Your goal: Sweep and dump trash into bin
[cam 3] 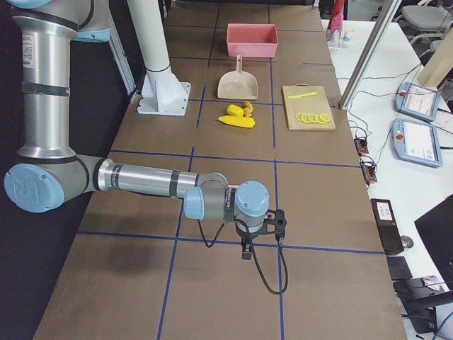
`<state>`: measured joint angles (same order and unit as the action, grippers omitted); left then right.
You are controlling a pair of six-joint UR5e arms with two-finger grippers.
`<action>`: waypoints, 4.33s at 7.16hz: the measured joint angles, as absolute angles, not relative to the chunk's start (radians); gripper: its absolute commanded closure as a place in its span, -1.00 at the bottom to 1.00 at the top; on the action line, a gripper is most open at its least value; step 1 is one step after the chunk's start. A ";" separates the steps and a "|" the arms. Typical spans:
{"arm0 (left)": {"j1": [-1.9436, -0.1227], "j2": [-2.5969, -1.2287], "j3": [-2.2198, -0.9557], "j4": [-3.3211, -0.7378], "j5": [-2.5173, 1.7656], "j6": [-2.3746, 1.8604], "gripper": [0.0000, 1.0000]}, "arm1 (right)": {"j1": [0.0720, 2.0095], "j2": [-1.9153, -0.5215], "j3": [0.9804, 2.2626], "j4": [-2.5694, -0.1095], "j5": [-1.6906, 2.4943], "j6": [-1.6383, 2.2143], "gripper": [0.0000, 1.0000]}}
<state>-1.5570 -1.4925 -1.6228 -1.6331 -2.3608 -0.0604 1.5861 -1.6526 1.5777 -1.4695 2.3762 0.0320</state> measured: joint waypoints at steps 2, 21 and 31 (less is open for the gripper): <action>-1.557 -1.492 -1.625 -1.633 -2.361 -0.056 -1.00 | 1.586 -1.653 1.578 -1.470 2.376 0.032 -0.99; -1.199 -1.611 -2.069 -1.826 -2.331 -0.061 -1.00 | 1.586 -1.654 1.581 -1.473 2.385 0.067 -1.00; -0.687 -1.928 -2.091 -1.409 -2.053 0.228 -1.00 | 1.465 -1.643 1.705 -1.464 2.433 0.178 -0.99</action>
<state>-0.6867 -1.9285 -2.0908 -1.4086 -2.0530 0.2278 1.4648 -1.6431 1.7051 -1.4640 2.4333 0.1785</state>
